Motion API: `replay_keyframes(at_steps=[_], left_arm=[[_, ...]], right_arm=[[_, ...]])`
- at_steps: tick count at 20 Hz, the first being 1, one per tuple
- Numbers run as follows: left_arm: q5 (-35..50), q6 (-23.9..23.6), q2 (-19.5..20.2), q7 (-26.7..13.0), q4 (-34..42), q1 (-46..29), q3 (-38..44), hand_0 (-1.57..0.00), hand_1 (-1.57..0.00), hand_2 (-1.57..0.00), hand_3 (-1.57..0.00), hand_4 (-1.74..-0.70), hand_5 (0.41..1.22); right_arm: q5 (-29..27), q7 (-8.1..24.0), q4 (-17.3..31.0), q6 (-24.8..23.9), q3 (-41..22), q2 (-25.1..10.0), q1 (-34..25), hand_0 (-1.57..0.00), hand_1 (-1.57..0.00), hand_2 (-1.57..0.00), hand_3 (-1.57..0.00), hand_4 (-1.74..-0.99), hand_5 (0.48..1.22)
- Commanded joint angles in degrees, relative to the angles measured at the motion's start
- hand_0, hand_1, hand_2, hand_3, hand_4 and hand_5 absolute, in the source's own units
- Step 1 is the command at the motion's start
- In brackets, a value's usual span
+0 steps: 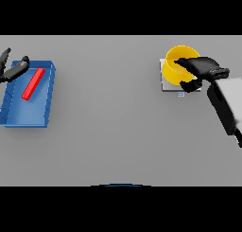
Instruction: Pick up the red beaker and tilt it to pour out 1 green nut into yellow bowl. Pick up the yellow bowl and place it on the metallic measuring scale.
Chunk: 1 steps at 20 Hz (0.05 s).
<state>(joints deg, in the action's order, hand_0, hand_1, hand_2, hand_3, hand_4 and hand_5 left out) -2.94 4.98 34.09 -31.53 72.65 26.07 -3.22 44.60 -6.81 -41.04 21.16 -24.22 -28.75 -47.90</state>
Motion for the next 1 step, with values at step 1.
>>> replay_keyframes(at_steps=[1], left_arm=[[-0.1,0.0,-0.2,0.0,-0.4,0.3,-0.1,0.00,0.00,0.00,0.00,-0.83,0.760]], right_arm=[[-0.2,0.1,-0.8,0.4,0.0,-0.2,0.5,-0.06,-0.06,-0.05,-0.04,-1.390,0.779]])
